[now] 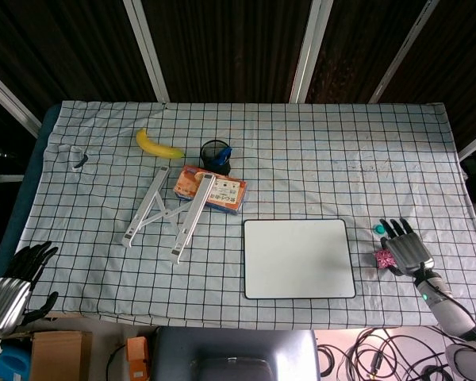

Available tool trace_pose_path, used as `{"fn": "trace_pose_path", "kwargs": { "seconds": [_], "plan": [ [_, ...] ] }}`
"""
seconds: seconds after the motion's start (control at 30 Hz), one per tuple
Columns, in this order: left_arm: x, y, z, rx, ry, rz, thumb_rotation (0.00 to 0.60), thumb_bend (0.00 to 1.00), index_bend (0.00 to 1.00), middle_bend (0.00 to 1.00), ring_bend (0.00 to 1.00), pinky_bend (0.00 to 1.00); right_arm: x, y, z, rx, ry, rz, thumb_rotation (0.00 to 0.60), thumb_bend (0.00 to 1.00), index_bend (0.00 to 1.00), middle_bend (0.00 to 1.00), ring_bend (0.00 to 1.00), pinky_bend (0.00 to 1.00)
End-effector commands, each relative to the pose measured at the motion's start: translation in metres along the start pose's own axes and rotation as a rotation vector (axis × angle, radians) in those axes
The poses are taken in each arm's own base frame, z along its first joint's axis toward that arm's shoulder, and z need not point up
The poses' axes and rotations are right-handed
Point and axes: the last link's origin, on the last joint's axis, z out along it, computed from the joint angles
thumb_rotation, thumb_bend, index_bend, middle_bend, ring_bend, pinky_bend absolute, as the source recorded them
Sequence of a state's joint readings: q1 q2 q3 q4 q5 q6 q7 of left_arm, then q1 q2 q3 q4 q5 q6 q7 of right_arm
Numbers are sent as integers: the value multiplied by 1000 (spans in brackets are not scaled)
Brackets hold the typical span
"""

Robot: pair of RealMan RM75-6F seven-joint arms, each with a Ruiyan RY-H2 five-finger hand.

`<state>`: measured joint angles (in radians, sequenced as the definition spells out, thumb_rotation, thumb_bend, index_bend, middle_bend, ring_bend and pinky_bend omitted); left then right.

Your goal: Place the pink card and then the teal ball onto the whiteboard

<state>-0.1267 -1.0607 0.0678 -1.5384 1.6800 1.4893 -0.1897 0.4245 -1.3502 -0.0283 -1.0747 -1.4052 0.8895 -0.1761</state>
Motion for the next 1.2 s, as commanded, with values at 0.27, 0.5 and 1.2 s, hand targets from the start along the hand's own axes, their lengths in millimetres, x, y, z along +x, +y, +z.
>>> {"fn": "trace_pose_path", "kwargs": {
  "seconds": [0.27,0.5,1.2],
  "plan": [
    [0,0,0,-5,-2,-3,600,388,0,0,0,0,11,5,-3,-15,35,20,600,181,450,0,0,0],
    [-1,1,2,-11,-9,-5,600,388,0,0,0,0,47,-10,9,14,98,32,600,181,427,0,0,0],
    [-1,2,0,-32,-27,-4,600,389,0,0,0,0,83,-156,42,261,156,-32,600,181,362,0,0,0]
  ]
}}
